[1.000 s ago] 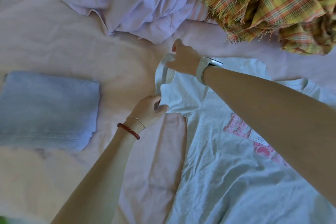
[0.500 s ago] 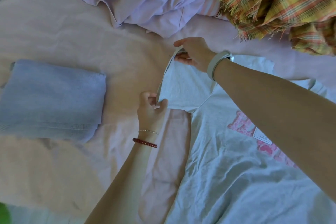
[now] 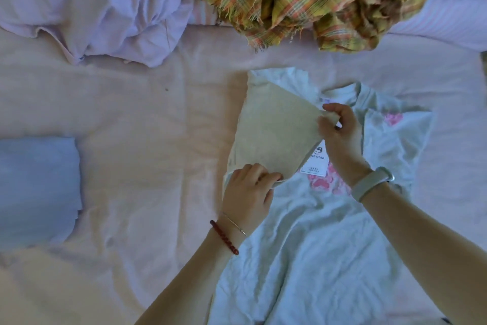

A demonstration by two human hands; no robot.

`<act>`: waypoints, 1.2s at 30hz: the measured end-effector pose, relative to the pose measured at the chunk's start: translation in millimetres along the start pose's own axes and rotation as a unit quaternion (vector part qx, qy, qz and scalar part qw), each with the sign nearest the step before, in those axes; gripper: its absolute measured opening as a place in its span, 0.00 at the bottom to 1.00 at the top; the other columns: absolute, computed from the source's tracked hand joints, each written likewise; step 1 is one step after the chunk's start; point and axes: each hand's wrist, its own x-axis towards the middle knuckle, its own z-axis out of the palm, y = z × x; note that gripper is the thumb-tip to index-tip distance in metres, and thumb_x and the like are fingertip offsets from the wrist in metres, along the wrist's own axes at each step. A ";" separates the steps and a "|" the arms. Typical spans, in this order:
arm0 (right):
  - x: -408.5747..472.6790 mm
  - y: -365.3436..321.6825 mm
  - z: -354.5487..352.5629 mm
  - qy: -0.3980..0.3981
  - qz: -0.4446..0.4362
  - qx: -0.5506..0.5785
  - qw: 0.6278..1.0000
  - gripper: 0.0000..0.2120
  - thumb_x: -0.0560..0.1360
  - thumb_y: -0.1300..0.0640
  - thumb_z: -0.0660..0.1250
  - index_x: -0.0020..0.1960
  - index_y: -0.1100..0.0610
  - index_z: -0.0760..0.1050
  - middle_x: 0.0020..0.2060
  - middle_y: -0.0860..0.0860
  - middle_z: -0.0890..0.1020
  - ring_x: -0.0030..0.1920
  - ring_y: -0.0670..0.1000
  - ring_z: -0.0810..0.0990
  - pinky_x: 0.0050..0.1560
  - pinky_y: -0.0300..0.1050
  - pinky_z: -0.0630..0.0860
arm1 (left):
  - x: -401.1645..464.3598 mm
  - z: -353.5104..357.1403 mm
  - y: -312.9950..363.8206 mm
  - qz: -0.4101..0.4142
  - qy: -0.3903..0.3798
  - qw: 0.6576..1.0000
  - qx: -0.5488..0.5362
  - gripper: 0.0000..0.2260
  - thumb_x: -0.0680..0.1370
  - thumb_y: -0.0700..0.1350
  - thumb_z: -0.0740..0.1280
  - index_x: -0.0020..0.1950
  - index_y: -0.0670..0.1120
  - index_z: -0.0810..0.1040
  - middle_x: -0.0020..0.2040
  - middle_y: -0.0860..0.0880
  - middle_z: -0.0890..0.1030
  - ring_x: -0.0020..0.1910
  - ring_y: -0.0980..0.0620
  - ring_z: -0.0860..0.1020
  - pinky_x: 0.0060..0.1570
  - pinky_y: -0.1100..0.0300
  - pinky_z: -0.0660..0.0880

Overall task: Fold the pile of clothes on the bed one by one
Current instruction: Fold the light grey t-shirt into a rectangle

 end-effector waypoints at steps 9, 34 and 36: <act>18.7 67.8 -16.5 -0.008 -0.013 -0.163 0.986 0.18 0.76 0.69 0.56 0.64 0.62 0.72 0.56 0.58 0.74 0.45 0.46 0.76 0.42 0.28 0.68 | -1.5 55.6 4.0 -0.013 -0.257 0.954 0.153 0.13 0.67 0.53 0.63 0.45 0.49 0.81 0.42 0.48 0.78 0.37 0.46 0.78 0.28 0.58 0.74; 123.6 94.2 -123.4 -0.148 -0.129 -0.499 0.844 0.21 0.77 0.53 0.60 0.68 0.57 0.67 0.64 0.55 0.73 0.66 0.57 0.67 0.63 0.52 0.62 | 148.7 73.0 -25.1 0.039 -0.256 0.921 0.292 0.23 0.74 0.51 0.68 0.68 0.47 0.71 0.69 0.44 0.71 0.70 0.39 0.64 0.63 0.29 0.53; 137.1 91.8 -127.9 -0.189 -0.107 -0.486 0.846 0.13 0.78 0.54 0.58 0.59 0.56 0.74 0.58 0.54 0.78 0.59 0.56 0.73 0.58 0.49 0.64 | 159.0 81.5 -19.6 0.070 -0.252 0.928 0.265 0.18 0.71 0.47 0.72 0.60 0.46 0.79 0.60 0.44 0.78 0.65 0.40 0.71 0.63 0.30 0.53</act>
